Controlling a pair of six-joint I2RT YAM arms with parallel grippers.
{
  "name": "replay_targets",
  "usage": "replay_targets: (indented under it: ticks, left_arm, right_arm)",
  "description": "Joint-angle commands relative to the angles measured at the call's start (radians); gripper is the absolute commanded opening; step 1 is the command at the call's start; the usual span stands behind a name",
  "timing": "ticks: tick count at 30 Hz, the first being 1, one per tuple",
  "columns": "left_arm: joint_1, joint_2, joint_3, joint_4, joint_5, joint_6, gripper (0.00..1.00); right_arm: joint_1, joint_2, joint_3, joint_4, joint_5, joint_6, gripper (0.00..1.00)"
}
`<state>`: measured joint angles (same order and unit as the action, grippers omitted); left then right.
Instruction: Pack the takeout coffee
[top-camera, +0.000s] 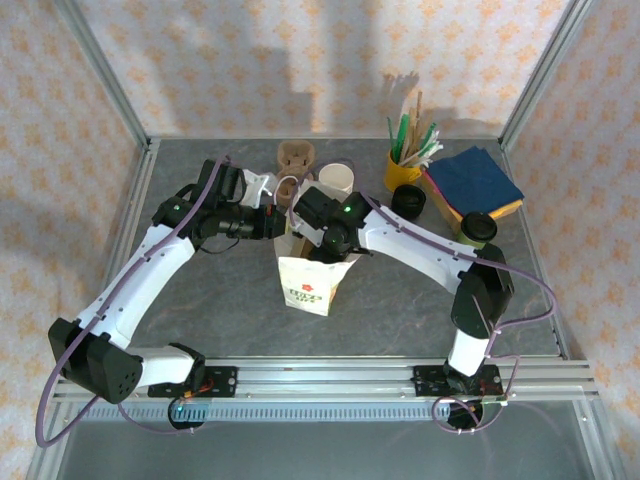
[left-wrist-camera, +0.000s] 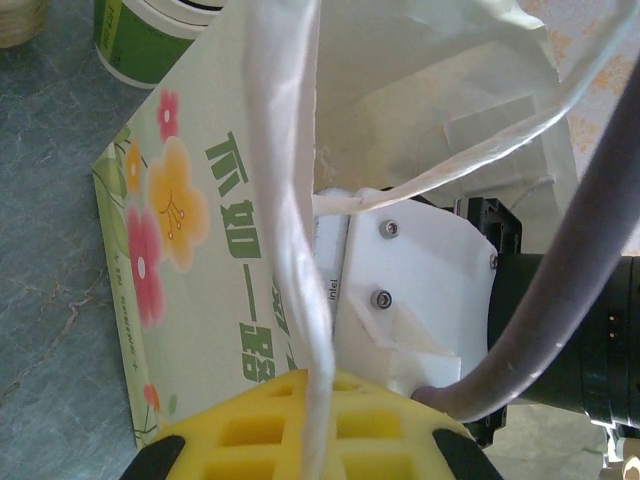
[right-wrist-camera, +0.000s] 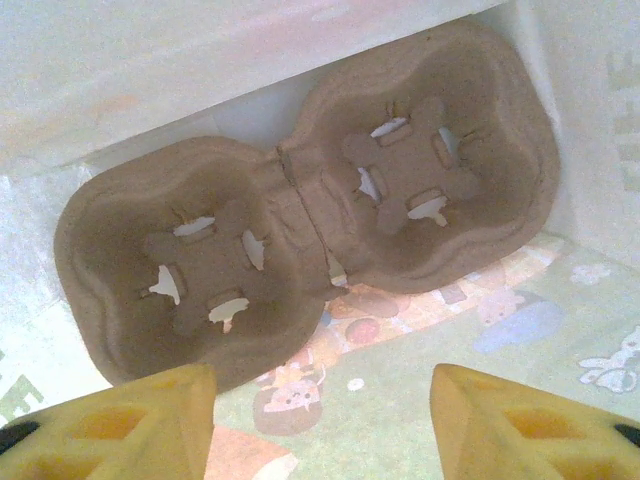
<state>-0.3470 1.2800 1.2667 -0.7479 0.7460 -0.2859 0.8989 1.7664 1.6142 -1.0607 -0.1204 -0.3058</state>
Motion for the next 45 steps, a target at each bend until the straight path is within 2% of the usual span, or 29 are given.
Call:
replay_targets:
  ticks: [1,8,14,20,23,28,31,36,40,42,45]
  left_arm:
    - [-0.006,-0.007,-0.012,0.018,0.003,0.007,0.0]
    - [-0.005,-0.01,-0.015,0.013,-0.018,-0.009,0.0]
    - [-0.006,-0.015,-0.016,0.016,-0.025,-0.031,0.0]
    - [-0.006,-0.013,-0.02,0.023,-0.027,-0.05,0.0]
    - [-0.006,-0.014,-0.012,0.023,-0.027,-0.055,0.01]
    - [-0.006,-0.018,0.009,0.012,-0.046,-0.058,0.29]
    - [-0.006,-0.021,0.034,-0.002,-0.074,-0.055,0.42]
    - [-0.006,-0.043,0.093,-0.017,-0.112,-0.039,0.59]
    - [-0.006,-0.078,0.15,-0.025,-0.187,-0.013,0.69]
    - [-0.001,-0.106,0.167,-0.01,-0.218,-0.004,0.73]
    - [0.006,-0.145,0.174,0.024,-0.26,-0.005,0.74]
  right_arm:
    - [0.009,-0.012,0.052,0.023,0.025,0.005,0.6]
    - [0.008,-0.121,0.048,0.132,-0.031,0.016,0.65]
    - [0.009,-0.237,0.066,0.286,-0.094,0.135,0.67]
    - [0.007,-0.339,0.064,0.424,0.007,0.324,0.71]
    - [0.005,-0.384,0.055,0.453,0.107,0.437,0.72]
    - [-0.024,-0.413,0.015,0.354,0.308,0.66,0.73]
    - [-0.061,-0.417,-0.023,0.284,0.346,0.82,0.73]
    - [-0.096,-0.423,-0.123,0.306,0.269,0.93,0.7]
    - [-0.107,-0.38,-0.131,0.296,0.233,0.96,0.68]
    - [-0.113,-0.355,-0.132,0.288,0.227,0.962,0.65]
    - [-0.121,-0.325,-0.146,0.302,0.201,0.95,0.6]
